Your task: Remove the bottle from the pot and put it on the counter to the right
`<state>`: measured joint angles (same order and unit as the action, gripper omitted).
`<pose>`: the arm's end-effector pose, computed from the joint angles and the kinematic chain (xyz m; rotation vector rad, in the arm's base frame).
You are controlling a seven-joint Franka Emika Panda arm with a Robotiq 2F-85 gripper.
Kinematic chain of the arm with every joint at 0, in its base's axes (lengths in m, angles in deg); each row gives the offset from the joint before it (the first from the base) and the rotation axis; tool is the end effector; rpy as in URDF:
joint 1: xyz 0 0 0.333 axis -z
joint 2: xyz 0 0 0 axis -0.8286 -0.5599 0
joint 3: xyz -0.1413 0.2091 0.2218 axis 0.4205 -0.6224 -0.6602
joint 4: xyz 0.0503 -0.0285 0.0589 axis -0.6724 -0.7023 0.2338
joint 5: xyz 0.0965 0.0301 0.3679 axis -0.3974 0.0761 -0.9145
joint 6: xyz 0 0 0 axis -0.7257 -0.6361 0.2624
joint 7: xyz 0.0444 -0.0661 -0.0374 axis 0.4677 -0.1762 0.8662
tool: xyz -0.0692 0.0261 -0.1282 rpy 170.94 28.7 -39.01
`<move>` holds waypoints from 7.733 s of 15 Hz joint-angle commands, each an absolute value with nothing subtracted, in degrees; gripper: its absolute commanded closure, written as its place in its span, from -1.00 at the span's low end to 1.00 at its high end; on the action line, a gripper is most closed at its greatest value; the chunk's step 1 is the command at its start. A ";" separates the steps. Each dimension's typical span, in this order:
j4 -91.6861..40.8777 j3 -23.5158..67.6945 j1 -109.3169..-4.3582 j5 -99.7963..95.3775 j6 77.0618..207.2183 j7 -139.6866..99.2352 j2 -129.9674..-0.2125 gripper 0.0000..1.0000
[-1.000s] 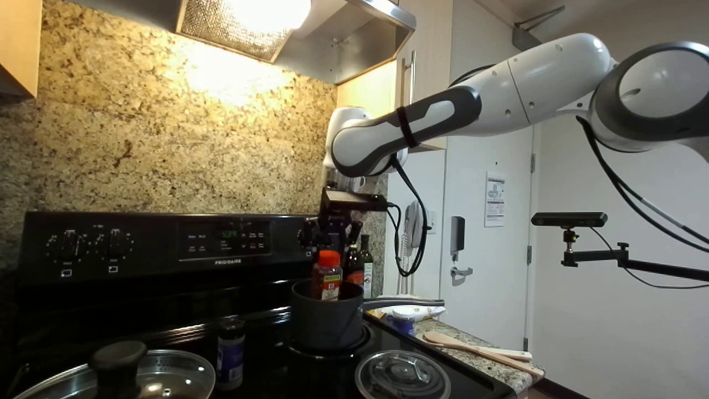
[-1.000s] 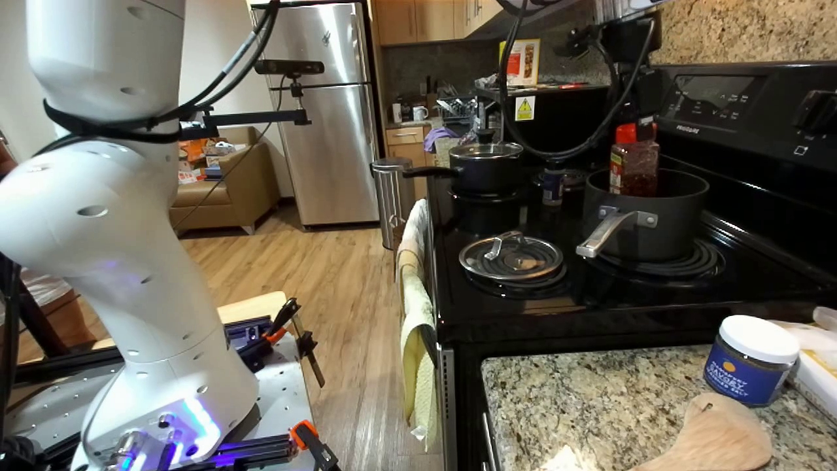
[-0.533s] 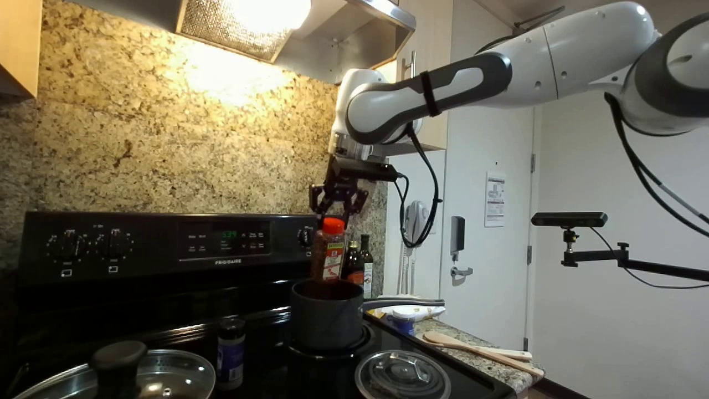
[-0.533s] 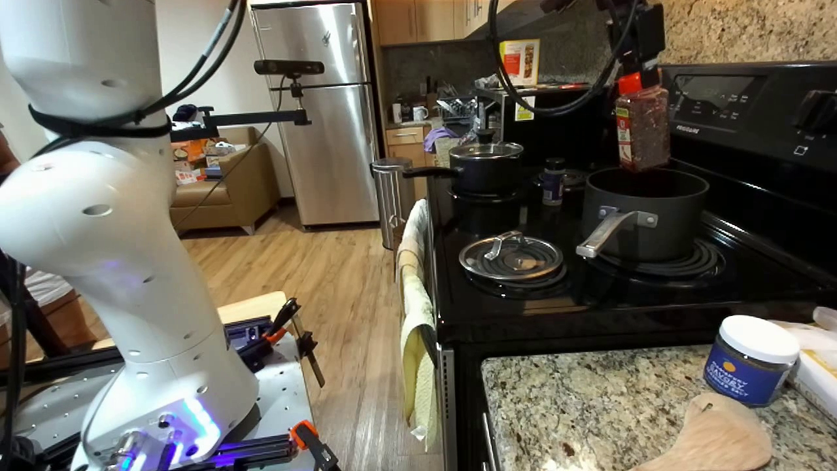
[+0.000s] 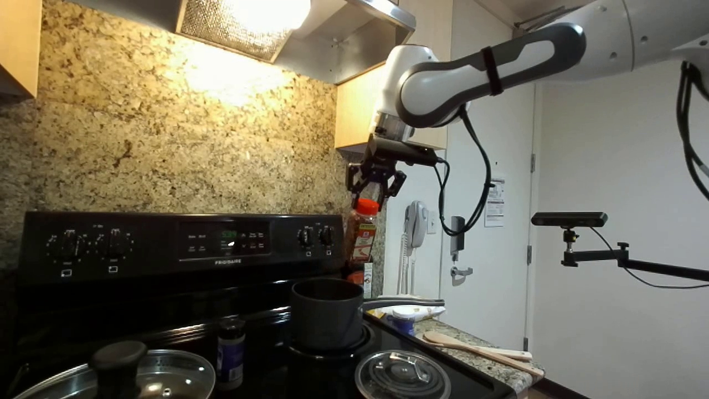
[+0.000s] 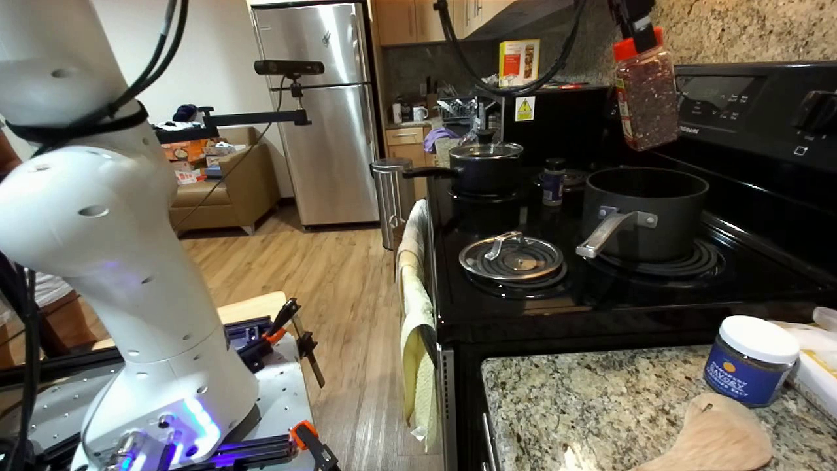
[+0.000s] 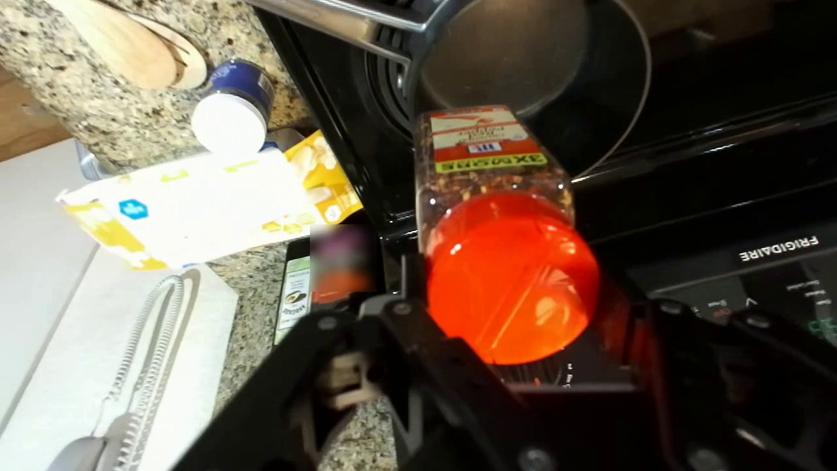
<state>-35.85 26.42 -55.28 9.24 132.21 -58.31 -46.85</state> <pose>0.5833 -0.1111 0.5822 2.7281 -1.1567 0.6905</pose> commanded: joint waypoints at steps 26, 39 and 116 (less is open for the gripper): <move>-61.54 30.85 -38.60 3.81 132.04 -60.70 -23.05 0.28; -68.22 32.49 -34.86 2.27 134.54 -51.05 -27.36 -0.22; -64.91 23.54 -40.36 -1.51 109.03 -34.27 -17.46 -1.00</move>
